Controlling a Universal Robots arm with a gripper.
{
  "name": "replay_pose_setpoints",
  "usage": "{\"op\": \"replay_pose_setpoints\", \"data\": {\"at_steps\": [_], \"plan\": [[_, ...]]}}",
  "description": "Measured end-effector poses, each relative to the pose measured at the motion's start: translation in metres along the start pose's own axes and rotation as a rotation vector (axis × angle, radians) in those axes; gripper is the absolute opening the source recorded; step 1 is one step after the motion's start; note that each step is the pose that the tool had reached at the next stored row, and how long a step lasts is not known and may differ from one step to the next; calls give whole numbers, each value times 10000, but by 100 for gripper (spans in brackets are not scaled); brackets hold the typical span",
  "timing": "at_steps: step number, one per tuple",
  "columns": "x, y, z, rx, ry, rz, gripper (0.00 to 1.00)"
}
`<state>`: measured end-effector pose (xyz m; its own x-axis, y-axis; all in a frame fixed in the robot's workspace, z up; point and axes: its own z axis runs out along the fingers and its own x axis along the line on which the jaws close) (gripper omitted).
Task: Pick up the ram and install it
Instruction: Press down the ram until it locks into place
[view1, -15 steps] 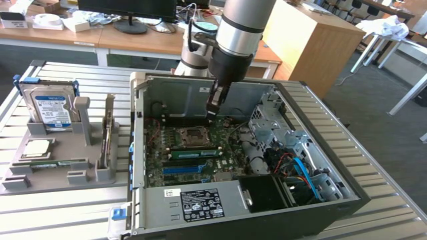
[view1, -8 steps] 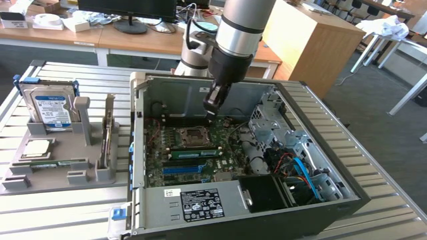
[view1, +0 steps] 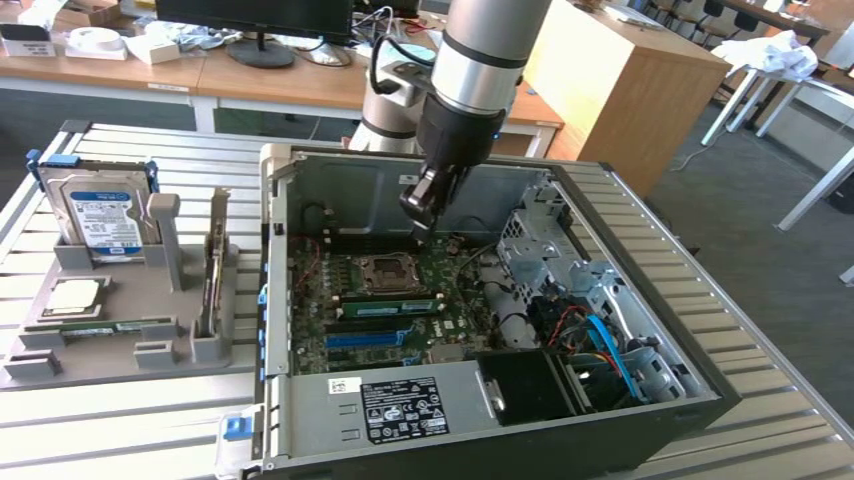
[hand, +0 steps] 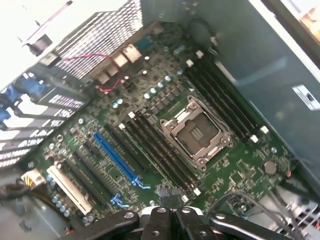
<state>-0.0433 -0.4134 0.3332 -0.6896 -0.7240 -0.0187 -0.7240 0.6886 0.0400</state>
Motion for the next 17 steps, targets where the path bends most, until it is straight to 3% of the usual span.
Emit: {"op": "replay_pose_setpoints", "data": {"at_steps": [17], "plan": [[0, 0, 13, 52, -109, 2741, 10]]}}
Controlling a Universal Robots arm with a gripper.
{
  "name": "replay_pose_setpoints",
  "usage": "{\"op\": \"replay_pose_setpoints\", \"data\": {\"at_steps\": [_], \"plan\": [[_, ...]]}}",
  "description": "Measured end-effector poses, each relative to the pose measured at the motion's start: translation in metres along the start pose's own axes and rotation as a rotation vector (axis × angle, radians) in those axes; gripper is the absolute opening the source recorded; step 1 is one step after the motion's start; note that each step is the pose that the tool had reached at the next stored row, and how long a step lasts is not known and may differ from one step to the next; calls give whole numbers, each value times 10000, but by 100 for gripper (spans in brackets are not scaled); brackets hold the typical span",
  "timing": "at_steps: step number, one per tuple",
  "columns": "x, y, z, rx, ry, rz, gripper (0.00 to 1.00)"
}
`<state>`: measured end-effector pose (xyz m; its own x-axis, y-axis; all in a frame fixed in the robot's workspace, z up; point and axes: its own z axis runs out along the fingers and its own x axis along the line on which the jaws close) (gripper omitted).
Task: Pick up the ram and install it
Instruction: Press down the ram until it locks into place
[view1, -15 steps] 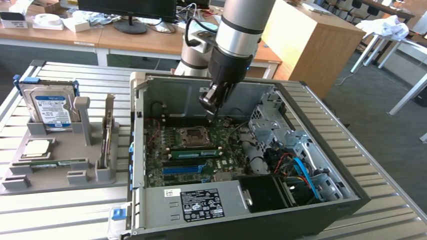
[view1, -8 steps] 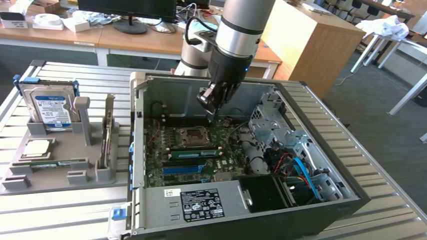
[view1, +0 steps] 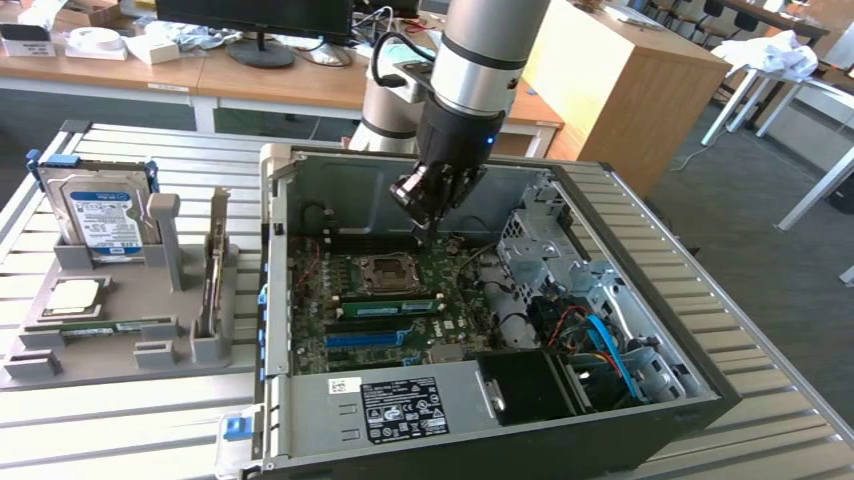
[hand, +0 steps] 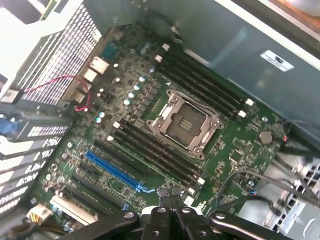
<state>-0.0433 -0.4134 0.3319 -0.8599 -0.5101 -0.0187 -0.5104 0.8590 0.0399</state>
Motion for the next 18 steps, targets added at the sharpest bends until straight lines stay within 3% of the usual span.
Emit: {"op": "replay_pose_setpoints", "data": {"at_steps": [18], "plan": [[2, 1, 17, 45, -99, 2456, 10]]}}
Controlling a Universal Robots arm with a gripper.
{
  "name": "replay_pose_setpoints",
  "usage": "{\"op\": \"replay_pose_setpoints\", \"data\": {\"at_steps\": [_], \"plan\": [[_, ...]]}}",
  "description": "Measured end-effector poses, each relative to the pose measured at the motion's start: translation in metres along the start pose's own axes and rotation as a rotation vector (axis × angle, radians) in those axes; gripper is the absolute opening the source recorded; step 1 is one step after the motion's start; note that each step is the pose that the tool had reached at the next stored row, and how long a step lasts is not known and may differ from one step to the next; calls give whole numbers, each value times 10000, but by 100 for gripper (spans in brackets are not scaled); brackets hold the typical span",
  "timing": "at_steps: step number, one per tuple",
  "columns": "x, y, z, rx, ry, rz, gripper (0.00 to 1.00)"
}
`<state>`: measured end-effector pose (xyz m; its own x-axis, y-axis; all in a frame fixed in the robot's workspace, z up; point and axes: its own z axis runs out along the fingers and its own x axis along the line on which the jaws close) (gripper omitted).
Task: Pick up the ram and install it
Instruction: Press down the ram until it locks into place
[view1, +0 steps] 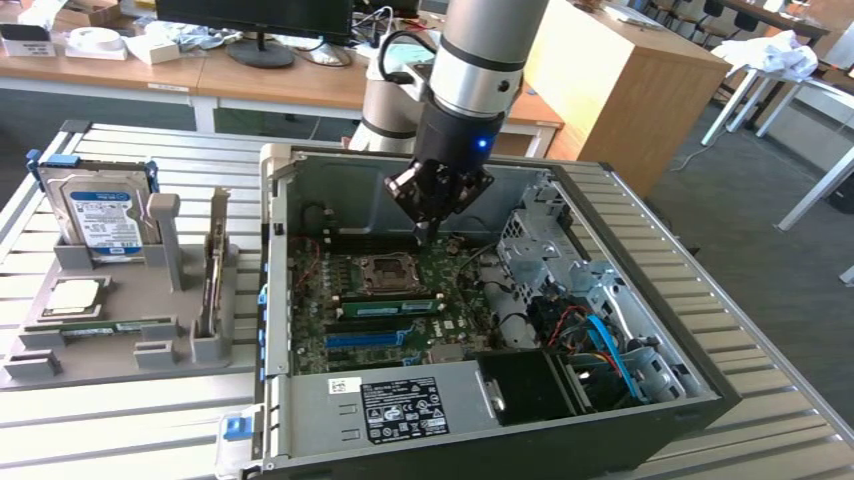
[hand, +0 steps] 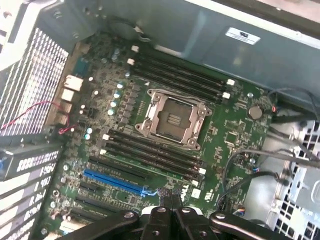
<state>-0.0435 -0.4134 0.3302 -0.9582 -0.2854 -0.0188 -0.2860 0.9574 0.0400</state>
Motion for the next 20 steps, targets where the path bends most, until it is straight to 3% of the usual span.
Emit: {"op": "replay_pose_setpoints", "data": {"at_steps": [10, 20], "plan": [[4, 1, 9, 30, -65, 1629, 10], [4, 1, 11, 43, -91, 2277, 10]]}}
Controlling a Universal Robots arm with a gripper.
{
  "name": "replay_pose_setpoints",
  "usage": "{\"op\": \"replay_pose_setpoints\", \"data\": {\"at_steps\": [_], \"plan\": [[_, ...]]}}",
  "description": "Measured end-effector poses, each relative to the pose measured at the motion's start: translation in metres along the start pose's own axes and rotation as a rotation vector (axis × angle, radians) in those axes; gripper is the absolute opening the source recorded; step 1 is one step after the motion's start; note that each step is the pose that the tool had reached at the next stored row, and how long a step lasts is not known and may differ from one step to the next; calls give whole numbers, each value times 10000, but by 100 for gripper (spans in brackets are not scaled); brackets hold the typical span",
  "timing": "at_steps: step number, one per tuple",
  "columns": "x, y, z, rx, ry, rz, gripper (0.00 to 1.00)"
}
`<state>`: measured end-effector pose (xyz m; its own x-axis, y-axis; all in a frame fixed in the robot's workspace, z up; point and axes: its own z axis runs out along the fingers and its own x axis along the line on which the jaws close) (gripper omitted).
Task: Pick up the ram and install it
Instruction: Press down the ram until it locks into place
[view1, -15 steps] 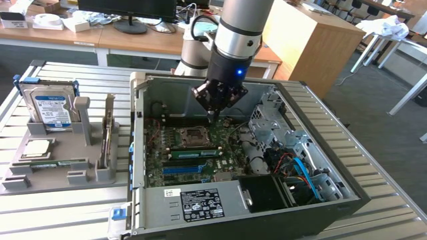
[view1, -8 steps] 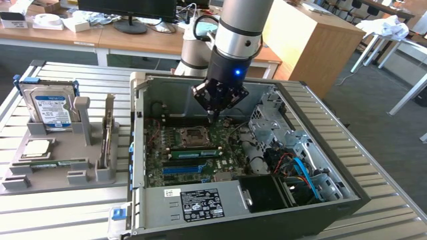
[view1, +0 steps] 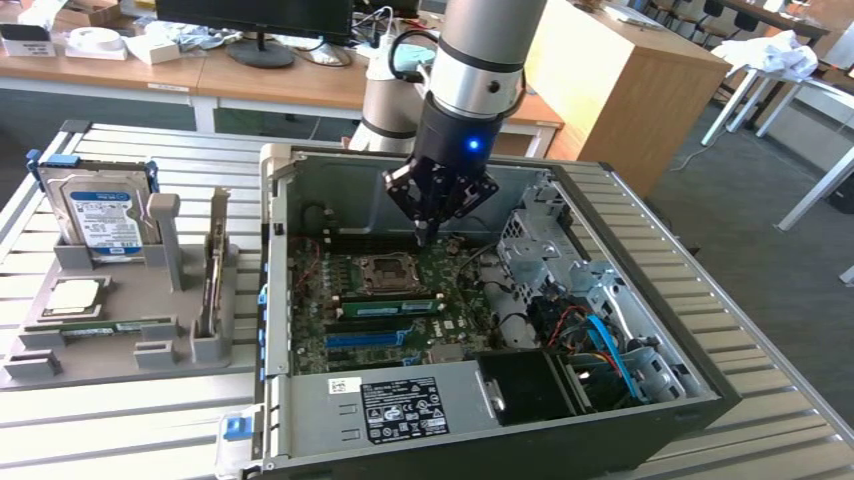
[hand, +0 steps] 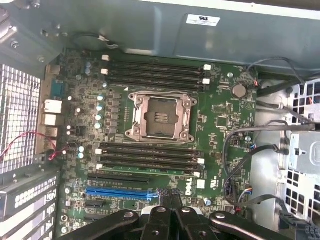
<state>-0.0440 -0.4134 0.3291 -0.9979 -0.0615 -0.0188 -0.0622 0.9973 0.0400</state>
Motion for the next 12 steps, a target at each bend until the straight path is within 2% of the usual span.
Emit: {"op": "replay_pose_setpoints", "data": {"at_steps": [8, 12], "plan": [[1, 0, 0, 1, 7, 58, 10], [0, 0, 0, -7, 149, 115, 10]]}}
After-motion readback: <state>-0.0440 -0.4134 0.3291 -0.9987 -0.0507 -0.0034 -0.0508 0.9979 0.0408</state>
